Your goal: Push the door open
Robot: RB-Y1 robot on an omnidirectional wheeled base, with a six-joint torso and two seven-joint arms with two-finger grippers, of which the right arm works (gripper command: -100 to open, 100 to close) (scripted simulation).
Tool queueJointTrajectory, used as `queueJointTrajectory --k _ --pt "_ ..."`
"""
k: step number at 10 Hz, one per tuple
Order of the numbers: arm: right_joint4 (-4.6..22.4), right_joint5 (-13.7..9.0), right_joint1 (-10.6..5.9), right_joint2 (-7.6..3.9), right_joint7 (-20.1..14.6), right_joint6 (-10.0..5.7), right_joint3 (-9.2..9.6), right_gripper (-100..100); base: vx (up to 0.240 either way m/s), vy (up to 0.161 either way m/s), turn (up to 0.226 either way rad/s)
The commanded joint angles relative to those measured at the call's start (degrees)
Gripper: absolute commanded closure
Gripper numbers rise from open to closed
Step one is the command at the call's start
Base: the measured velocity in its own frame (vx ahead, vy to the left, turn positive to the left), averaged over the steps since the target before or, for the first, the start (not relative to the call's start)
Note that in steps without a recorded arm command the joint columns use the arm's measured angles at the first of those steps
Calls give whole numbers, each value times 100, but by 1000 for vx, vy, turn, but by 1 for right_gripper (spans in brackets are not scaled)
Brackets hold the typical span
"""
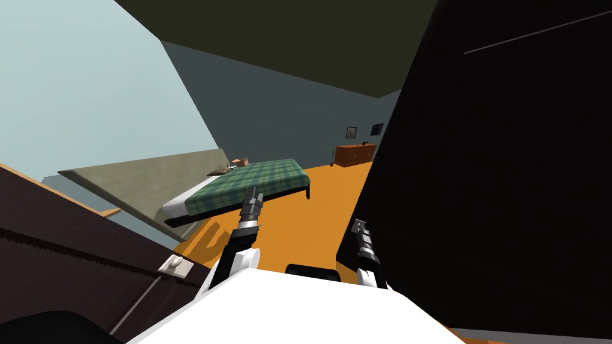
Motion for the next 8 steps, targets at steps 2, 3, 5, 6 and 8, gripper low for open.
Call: queueJointTrajectory --k 2,3,5,6,8 --pt "-11 -44 -5 -35 23 -6 -84 100 110 5 -29" --pt "-10 -70 -3 -50 38 -8 -132 100 183 2 -43" --pt "-10 -118 0 -70 66 -12 -221 100 187 25 -45" --pt "-9 -154 2 -79 87 -16 -288 100 196 5 -50" --pt "-8 -231 6 -83 132 -23 -431 100 194 11 -45"
